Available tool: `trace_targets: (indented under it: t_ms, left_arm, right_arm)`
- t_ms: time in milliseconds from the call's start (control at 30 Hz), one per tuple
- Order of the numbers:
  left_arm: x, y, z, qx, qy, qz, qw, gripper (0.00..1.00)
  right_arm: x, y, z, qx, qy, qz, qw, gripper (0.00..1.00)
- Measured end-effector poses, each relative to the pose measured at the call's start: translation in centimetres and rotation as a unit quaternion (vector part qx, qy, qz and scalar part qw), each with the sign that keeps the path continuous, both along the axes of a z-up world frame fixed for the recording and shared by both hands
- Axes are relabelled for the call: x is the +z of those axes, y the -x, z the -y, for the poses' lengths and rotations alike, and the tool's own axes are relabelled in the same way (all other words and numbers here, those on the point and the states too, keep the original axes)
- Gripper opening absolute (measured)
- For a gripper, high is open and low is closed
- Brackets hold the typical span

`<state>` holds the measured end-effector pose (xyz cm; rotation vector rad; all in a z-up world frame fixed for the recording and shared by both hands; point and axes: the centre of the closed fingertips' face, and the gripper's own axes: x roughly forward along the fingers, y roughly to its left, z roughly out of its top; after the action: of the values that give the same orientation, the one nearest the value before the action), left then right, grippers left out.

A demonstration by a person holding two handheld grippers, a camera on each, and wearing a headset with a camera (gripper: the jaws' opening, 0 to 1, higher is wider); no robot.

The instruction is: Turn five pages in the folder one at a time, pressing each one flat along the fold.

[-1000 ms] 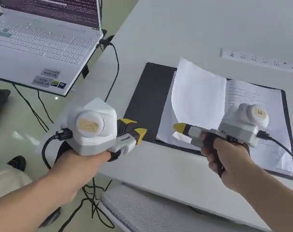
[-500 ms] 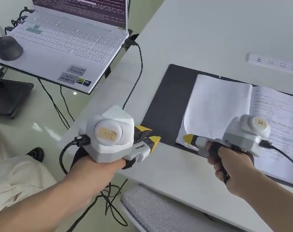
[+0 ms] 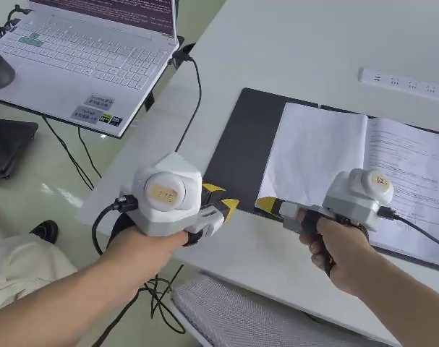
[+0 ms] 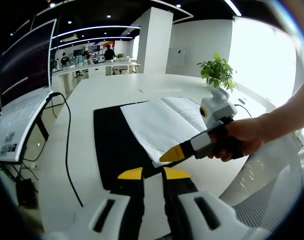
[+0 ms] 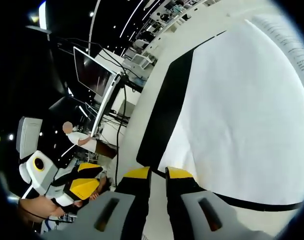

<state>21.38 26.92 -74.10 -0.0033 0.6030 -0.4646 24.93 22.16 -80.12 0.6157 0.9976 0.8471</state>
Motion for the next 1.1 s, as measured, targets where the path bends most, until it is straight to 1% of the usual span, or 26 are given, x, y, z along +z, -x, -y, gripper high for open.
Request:
trace_targets:
  t_ms: [67,100,133,200,233,267,300,333,367,433,467,500,567,600,633,667,700,767,833,867,900,967,1000,1067,1100]
  left_arm:
    - [-0.6,-0.3,0.4,-0.003,-0.001,-0.002,1.0000,0.12]
    - [-1.0,-0.5,0.6,-0.007,-0.001,-0.005,1.0000,0.12]
    - [-1.2,-0.7,0.8,-0.009,-0.003,-0.005,0.9999,0.12]
    - [-1.8,-1.2,1.2,-0.015,-0.006,-0.003,0.9999,0.10]
    - [-2.1,-1.4,1.4,-0.017,-0.007,-0.005,0.9998,0.09]
    - [-2.4,-1.8,1.6,-0.018,-0.006,-0.006,0.9998,0.10]
    - [-2.6,-2.1,1.9,-0.020,-0.006,-0.004,0.9998,0.11]
    - [-2.8,-2.6,2.3,-0.024,-0.005,-0.001,0.9997,0.10]
    - [-3.0,-2.9,2.6,-0.029,-0.006,0.001,0.9996,0.10]
    - [-3.3,-3.7,3.3,-0.033,-0.004,0.005,0.9994,0.10]
    - [-3.5,-4.0,3.6,-0.037,-0.004,0.007,0.9993,0.09]
    - [-3.8,-4.4,4.0,-0.038,-0.004,0.006,0.9993,0.08]
    - [-3.9,-4.8,4.6,-0.041,-0.001,0.011,0.9991,0.08]
    - [-4.3,-5.2,4.8,-0.041,0.001,0.010,0.9991,0.08]
    - [-4.5,-5.4,5.1,-0.043,0.001,0.007,0.9991,0.08]
    - [-4.8,-5.5,5.3,-0.044,0.000,0.009,0.9990,0.08]
    - [-5.0,-5.6,5.5,-0.044,-0.002,0.008,0.9990,0.08]
    - [-5.6,-5.6,5.9,-0.047,-0.008,0.001,0.9989,0.07]
    - [-6.0,-5.7,6.1,-0.045,-0.009,0.001,0.9989,0.07]
    - [-6.1,-5.7,6.1,-0.045,-0.011,0.000,0.9989,0.07]
    - [-6.4,-5.7,6.0,-0.043,-0.014,-0.003,0.9990,0.06]
    - [-6.7,-5.7,6.1,-0.043,-0.016,-0.004,0.9989,0.04]
    - [-7.0,-5.6,5.9,-0.043,-0.026,-0.009,0.9987,0.02]
    - [-7.5,-5.5,5.8,-0.043,-0.030,-0.013,0.9985,0.00]
    - [-7.7,-5.5,5.7,-0.041,-0.030,-0.014,0.9986,0.00]
  right_arm:
    - [0.5,-0.1,0.3,-0.006,-0.011,-0.001,0.9999,0.11]
    - [1.1,-0.2,0.6,-0.009,-0.015,0.005,0.9998,0.11]
    - [1.5,-0.4,0.9,-0.013,-0.018,0.011,0.9997,0.11]
    - [2.4,-1.0,1.6,-0.024,-0.032,0.020,0.9990,0.11]
    - [2.6,-1.2,2.0,-0.028,-0.030,0.021,0.9989,0.11]
    - [3.0,-1.7,2.6,-0.035,-0.033,0.029,0.9984,0.12]
    - [3.4,-2.0,2.9,-0.041,-0.041,0.032,0.9978,0.12]
    - [3.7,-2.5,3.5,-0.047,-0.044,0.033,0.9974,0.12]
    - [3.8,-2.9,4.0,-0.052,-0.042,0.037,0.9971,0.13]
    - [4.5,-3.7,5.0,-0.063,-0.050,0.046,0.9957,0.13]
    - [4.6,-4.1,5.4,-0.068,-0.049,0.048,0.9953,0.13]
    - [4.9,-4.6,6.1,-0.076,-0.052,0.055,0.9943,0.13]
    - [5.6,-5.2,7.0,-0.088,-0.061,0.059,0.9924,0.14]
    - [5.6,-5.3,7.2,-0.090,-0.062,0.060,0.9922,0.13]
    - [6.0,-5.3,7.6,-0.092,-0.063,0.061,0.9919,0.13]
    - [6.1,-5.6,8.0,-0.095,-0.064,0.063,0.9914,0.14]
    - [6.2,-5.7,8.4,-0.099,-0.063,0.062,0.9911,0.14]
    - [6.3,-6.2,9.1,-0.103,-0.062,0.065,0.9906,0.12]
    - [6.1,-6.7,9.7,-0.111,-0.058,0.057,0.9905,0.13]
    - [6.2,-6.8,9.9,-0.111,-0.062,0.061,0.9900,0.13]
    - [6.2,-7.2,10.1,-0.113,-0.061,0.057,0.9901,0.13]
    - [6.2,-7.7,10.5,-0.119,-0.061,0.060,0.9892,0.12]
    - [6.0,-8.2,10.7,-0.124,-0.065,0.054,0.9887,0.12]
    - [5.5,-8.9,11.1,-0.128,-0.063,0.048,0.9885,0.12]
    - [5.1,-9.6,11.4,-0.133,-0.067,0.042,0.9880,0.12]
